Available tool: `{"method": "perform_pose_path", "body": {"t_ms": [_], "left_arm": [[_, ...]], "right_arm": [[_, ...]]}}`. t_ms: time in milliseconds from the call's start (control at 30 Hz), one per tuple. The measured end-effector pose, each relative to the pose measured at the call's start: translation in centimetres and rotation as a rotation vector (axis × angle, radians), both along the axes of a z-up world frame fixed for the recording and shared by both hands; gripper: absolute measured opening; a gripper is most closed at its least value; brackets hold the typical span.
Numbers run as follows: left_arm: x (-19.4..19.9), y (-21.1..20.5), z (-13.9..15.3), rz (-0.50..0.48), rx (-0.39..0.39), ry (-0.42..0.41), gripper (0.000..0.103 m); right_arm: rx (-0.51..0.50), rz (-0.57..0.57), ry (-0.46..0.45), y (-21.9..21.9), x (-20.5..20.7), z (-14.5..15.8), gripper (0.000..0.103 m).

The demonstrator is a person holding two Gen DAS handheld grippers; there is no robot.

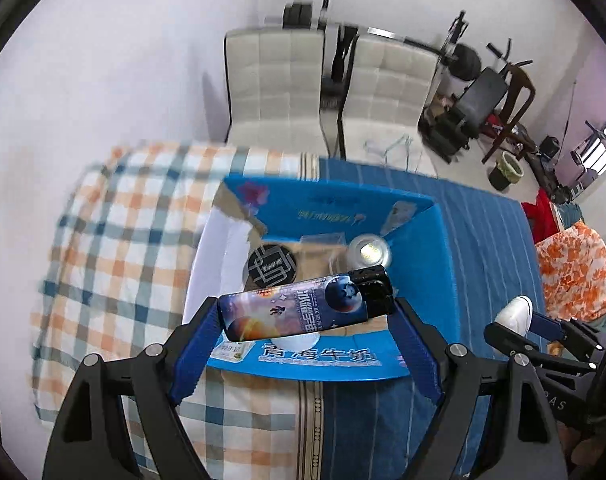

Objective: Organize rigid objects
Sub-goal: 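Carry the tube and white case into the blue box and release both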

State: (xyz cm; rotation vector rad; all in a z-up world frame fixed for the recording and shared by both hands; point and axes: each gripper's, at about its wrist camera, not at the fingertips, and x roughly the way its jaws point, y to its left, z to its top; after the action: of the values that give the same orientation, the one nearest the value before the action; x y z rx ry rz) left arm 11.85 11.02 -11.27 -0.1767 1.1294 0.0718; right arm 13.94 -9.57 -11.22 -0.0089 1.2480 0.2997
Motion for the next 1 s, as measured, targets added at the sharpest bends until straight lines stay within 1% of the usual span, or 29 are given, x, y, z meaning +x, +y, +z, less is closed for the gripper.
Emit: {"method": "perform_pose_path", "body": {"t_ms": [33,100,167,233,300,367,433,500,567,700,833,900,967,1000], "left_arm": [[0.5,0.8,-0.7,0.012,-0.018,0.013,0.083],[1.9,2.1,-3.0,0.015,-0.050,0.072,0.083],[3.1,3.1,-5.6,0.021,-0.076,0.133,0.083],[4.0,3.8,-8.5,0.024,-0.098,0.206,0.083],[4.4,4.3,-10.7,0.028,-0.108,0.260,0.083],[4.5,4.8,-12.8,0.033,-0.127,0.311,0.083],[4.5,5.2,-14.2,0.042,-0.146,0.356,0.083],[4.3,5.7,-15.5,0.049,-0.144,0.385,0.083],[4.1,6.1,-16.6,0.061,-0.151,0.413,0.083],[4.0,6.5,-18.0,0.063,-0.142,0.444,0.083],[4.7,6.4,-18.2,0.035,-0.103,0.431,0.084],[5.0,6.2,-18.3,0.023,-0.089,0.437,0.084],[5.5,5.9,-18.3,0.011,-0.081,0.445,0.084],[5.6,5.8,-18.4,0.006,-0.082,0.448,0.084]], "right_arm": [[0.001,0.002,0.020,0.4,0.6,-0.9,0.061],[0.005,-0.003,0.062,1.1,1.7,-2.7,0.061],[0.030,-0.008,0.131,2.1,3.1,-5.3,0.061],[0.038,-0.020,0.173,3.0,3.9,-7.5,0.061],[0.047,-0.031,0.226,4.0,4.5,-10.1,0.061],[0.079,-0.046,0.295,4.8,5.0,-12.5,0.061],[0.103,-0.064,0.352,5.4,5.3,-14.8,0.061],[0.114,-0.077,0.396,6.0,5.5,-16.6,0.061],[0.121,-0.094,0.431,6.5,5.6,-18.1,0.061],[0.091,-0.103,0.446,7.7,5.9,-20.2,0.061],[0.051,-0.109,0.431,8.2,6.2,-21.3,0.061],[0.043,-0.119,0.429,8.4,6.2,-21.7,0.061],[0.034,-0.128,0.438,8.5,6.2,-22.2,0.064],[0.033,-0.130,0.437,8.4,6.3,-22.2,0.070]]}}
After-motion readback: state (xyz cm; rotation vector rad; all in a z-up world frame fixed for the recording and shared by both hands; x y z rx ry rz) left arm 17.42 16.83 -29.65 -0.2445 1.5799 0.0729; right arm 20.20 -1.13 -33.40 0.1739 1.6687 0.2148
